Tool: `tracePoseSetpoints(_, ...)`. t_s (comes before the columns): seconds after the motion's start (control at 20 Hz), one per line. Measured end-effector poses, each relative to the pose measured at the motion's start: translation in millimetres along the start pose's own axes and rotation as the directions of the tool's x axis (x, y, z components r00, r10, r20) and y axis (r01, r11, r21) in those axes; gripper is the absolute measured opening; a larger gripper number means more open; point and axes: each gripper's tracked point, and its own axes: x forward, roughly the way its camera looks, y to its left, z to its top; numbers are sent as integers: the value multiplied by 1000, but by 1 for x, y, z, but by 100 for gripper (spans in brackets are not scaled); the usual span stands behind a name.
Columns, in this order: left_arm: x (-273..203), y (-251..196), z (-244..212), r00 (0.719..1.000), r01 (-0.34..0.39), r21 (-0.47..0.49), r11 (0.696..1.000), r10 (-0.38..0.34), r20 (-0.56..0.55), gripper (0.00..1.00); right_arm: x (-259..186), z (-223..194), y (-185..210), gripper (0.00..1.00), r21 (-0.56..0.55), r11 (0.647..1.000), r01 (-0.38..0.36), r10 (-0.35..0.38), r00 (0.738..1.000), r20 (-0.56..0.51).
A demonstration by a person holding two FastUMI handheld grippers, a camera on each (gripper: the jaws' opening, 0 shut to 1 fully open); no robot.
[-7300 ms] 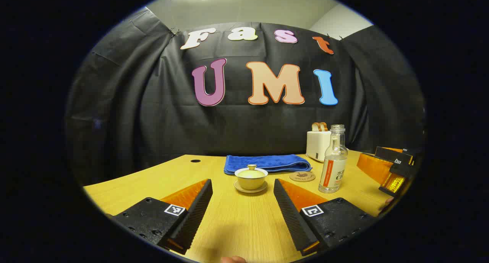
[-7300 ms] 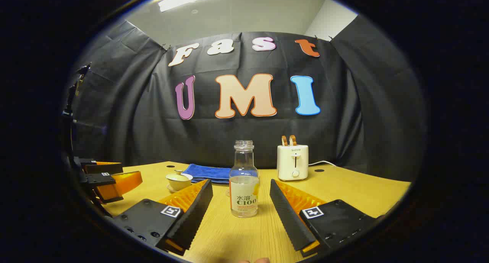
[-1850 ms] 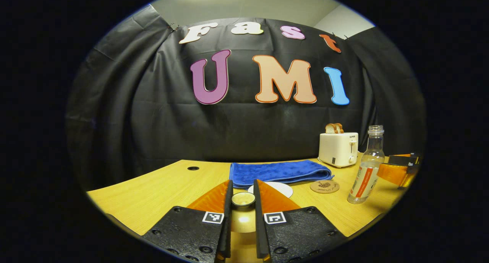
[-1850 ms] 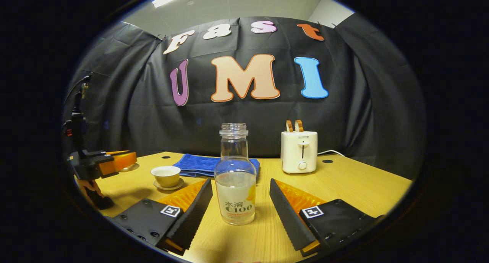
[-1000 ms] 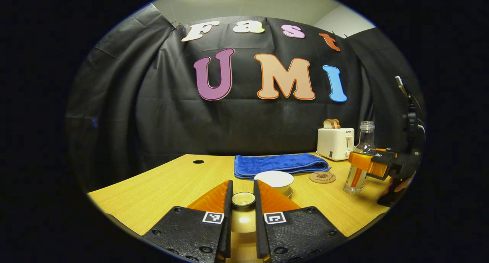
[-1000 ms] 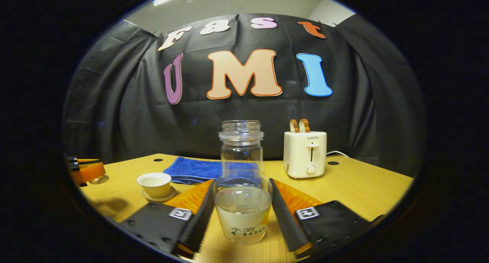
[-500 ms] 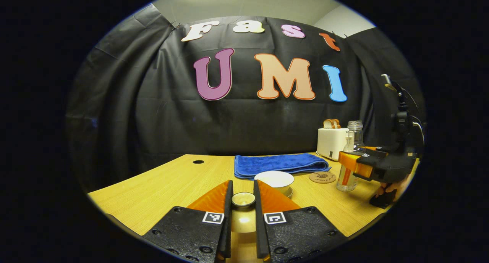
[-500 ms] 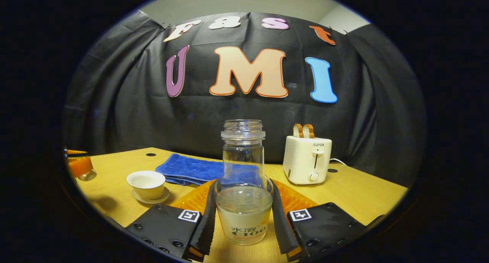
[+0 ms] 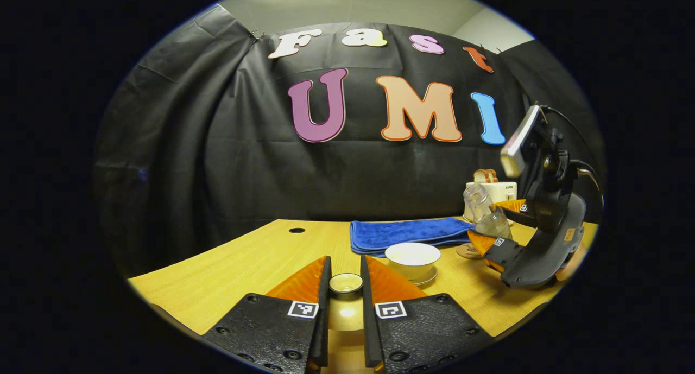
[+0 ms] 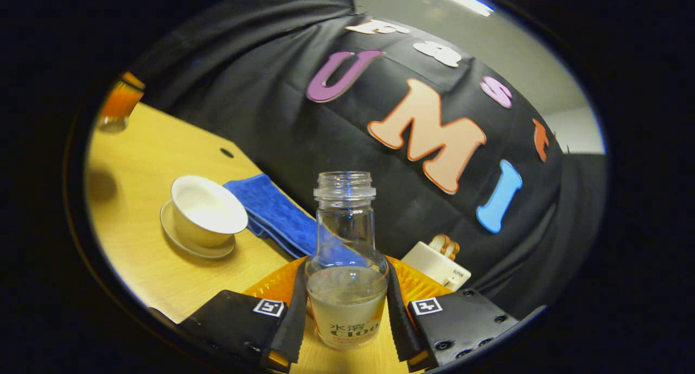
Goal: Open the teacup lid with one hand, grasp the water bottle and pour water into the teacup with the other hand; after pouring, place the water bottle on the coaster and then close the teacup lid.
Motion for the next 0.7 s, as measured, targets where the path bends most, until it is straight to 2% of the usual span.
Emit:
tracePoseSetpoints(0.05, 1, 2, 1, 1000, -3, 0, 1000, 3, -1, 23, 0, 2, 8, 69, -84, 996, -20, 20, 1000, 9)
tracePoseSetpoints(0.1, 0, 5, 1, 1000, -8, 0, 1000, 8, -1, 23, 3, 2, 19, 69, -208, 977, -45, 48, 999, 11)
tracePoseSetpoints(0.25, 1, 4, 1, 1000, -4, 0, 1000, 4, -1, 23, 5, -1, 34, 69, -334, 940, -64, 71, 997, 9)
tracePoseSetpoints(0.45, 0, 4, 1, 1000, -4, 1, 1000, 4, -1, 23, 9, -3, 35, 69, -400, 913, -80, 86, 996, -5)
tracePoseSetpoints(0.7, 1, 4, 2, 1000, -4, 1, 1000, 4, -2, 23, 10, 7, 37, 69, -572, 818, -65, 95, 995, 24)
